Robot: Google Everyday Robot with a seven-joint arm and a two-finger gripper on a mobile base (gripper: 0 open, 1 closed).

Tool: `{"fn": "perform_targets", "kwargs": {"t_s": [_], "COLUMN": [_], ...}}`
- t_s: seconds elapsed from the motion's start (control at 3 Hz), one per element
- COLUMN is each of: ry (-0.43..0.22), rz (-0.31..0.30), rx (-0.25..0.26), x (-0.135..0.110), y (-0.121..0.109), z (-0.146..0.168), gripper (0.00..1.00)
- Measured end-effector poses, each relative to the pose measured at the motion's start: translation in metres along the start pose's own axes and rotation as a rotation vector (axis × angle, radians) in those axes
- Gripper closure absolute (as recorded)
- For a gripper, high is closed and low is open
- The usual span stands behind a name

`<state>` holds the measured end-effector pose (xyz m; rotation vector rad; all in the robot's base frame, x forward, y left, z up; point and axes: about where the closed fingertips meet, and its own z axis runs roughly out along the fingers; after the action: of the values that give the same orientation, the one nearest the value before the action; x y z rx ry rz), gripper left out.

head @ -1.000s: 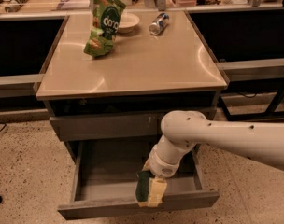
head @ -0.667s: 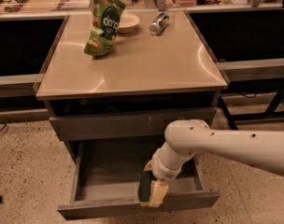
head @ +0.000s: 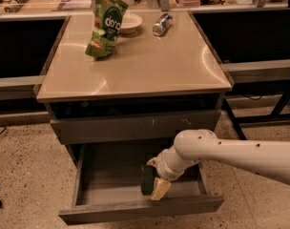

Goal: Place sponge into middle drawer

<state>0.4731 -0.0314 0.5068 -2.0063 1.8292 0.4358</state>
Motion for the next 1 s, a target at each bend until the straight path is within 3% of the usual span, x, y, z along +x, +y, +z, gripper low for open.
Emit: {"fn": "perform_targets", "kwargs": {"t_s": [0.33, 1.0], "ry": [-0.024, -0.046], "rz": [0.001, 0.066], "rx": [0.046, 0.049], "x": [0.015, 0.055], "y": [-0.024, -0.060], "z": [0.014, 0.055], "gripper": [1.00, 1.00]}}
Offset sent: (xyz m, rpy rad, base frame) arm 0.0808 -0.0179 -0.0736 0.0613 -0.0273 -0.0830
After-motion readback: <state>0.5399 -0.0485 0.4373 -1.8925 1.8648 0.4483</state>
